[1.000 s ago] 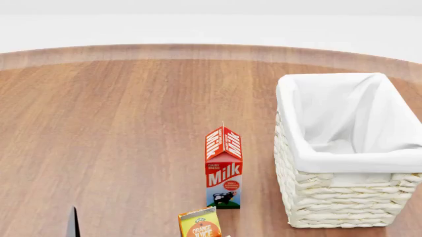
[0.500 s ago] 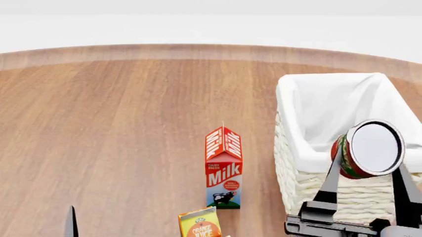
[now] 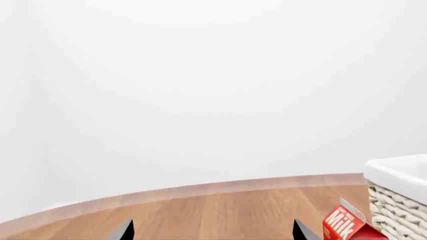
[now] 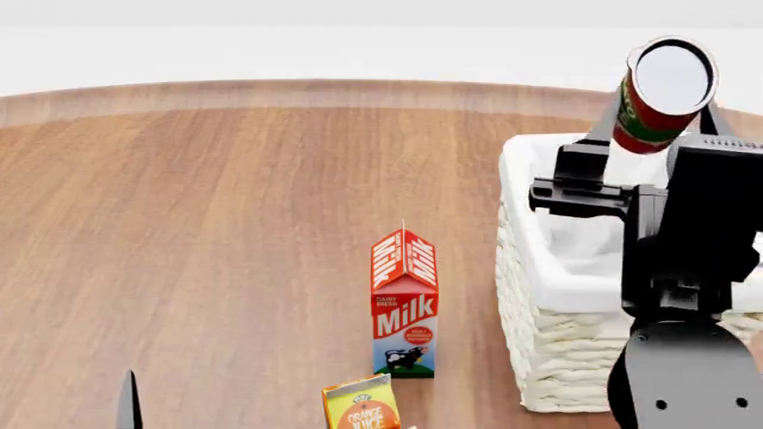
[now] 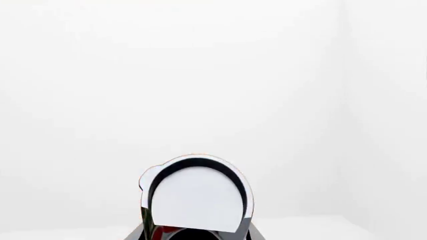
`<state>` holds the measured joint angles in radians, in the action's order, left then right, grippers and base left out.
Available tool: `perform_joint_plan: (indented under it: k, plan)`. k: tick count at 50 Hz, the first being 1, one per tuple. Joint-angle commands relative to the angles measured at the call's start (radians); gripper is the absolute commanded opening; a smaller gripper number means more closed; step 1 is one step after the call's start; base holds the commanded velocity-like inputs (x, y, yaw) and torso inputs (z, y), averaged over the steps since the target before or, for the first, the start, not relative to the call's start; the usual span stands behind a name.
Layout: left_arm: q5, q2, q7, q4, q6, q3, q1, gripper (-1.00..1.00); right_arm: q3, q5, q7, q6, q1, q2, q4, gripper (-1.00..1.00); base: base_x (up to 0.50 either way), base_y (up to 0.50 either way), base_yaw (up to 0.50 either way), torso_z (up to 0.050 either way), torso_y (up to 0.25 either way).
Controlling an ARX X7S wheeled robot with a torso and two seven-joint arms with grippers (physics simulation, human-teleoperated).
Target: Pick up the tomato sauce, and put it in the basket.
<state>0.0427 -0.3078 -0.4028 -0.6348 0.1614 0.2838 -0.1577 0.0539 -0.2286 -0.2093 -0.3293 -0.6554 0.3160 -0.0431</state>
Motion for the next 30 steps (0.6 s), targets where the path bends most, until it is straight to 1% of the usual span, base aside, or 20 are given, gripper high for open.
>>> perform_joint_plan:
  k: [1, 4, 8, 9, 12, 16, 17, 30]
  plan:
    - [0.008, -0.003, -0.005, 0.004, -0.003, 0.002, 0.003, 1.0, 0.06, 0.063, 0.033, 0.05, -0.269, -0.042, 0.424, -1.0, 0.0, 0.0, 0.0, 0.0, 0.0]
    - [0.008, -0.002, -0.007, 0.018, -0.007, 0.003, 0.007, 1.0, 0.062, 0.062, 0.04, 0.072, -0.306, -0.053, 0.508, -1.0, 0.0, 0.0, 0.0, 0.0, 0.0]
    - [0.008, -0.004, -0.009, 0.013, -0.004, 0.007, 0.004, 1.0, 0.077, 0.083, 0.047, 0.13, -0.393, -0.073, 0.691, -1.0, 0.0, 0.0, 0.0, 0.0, 0.003]
    - [0.007, -0.004, -0.009, 0.014, -0.004, 0.009, 0.004, 1.0, 0.071, 0.075, 0.057, 0.144, -0.435, -0.083, 0.772, -1.0, 0.0, 0.0, 0.0, 0.0, 0.0]
    - [0.008, -0.006, -0.012, 0.004, -0.001, 0.009, 0.001, 1.0, 0.092, 0.103, 0.066, 0.23, -0.504, -0.098, 0.943, -1.0, 0.0, 0.0, 0.0, 0.0, 0.0]
    - [0.01, -0.006, -0.014, 0.015, -0.005, 0.008, 0.004, 1.0, 0.115, 0.141, 0.062, 0.448, -0.65, -0.13, 1.299, -1.0, 0.0, 0.0, 0.0, 0.0, 0.0]
    - [0.012, -0.006, -0.013, 0.017, -0.007, 0.008, 0.004, 1.0, 0.117, 0.148, 0.053, 0.469, -0.67, -0.133, 1.347, -1.0, 0.0, 0.0, 0.0, 0.0, 0.0]
    - [0.012, -0.009, -0.019, 0.02, -0.004, 0.015, 0.008, 1.0, 0.073, 0.184, 0.027, 0.402, -0.668, -0.131, 1.352, -1.0, 0.0, 0.0, 0.0, 0.0, 0.0]
